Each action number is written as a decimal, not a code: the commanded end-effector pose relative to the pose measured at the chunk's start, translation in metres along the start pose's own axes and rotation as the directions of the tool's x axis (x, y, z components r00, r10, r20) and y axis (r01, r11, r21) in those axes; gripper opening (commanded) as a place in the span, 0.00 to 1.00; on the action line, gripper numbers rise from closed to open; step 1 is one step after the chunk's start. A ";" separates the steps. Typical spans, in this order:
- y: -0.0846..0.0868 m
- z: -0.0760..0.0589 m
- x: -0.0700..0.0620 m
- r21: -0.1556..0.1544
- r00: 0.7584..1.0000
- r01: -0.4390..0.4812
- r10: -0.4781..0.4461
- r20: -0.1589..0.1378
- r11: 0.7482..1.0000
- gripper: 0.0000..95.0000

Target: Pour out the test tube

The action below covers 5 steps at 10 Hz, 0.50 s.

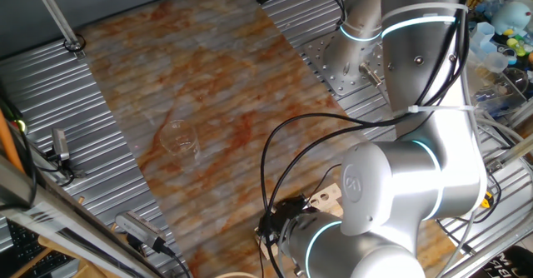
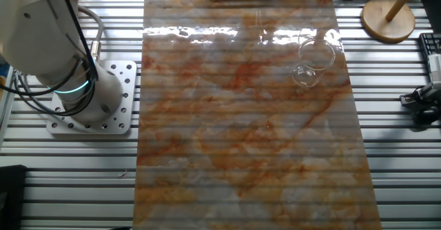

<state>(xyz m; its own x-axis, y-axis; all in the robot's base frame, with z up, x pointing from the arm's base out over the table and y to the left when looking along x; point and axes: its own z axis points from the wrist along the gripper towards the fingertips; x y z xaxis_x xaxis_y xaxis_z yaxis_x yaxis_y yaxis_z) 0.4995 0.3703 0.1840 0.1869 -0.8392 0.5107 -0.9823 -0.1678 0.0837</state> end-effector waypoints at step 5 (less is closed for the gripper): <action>-0.001 0.004 -0.003 -0.002 1.000 -0.006 0.006 0.003 1.000 0.00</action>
<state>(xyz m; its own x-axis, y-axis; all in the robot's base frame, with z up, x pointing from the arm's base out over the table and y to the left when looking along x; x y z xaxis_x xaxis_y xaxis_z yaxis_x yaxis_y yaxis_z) 0.5004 0.3707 0.1785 0.1797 -0.8411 0.5101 -0.9836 -0.1601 0.0826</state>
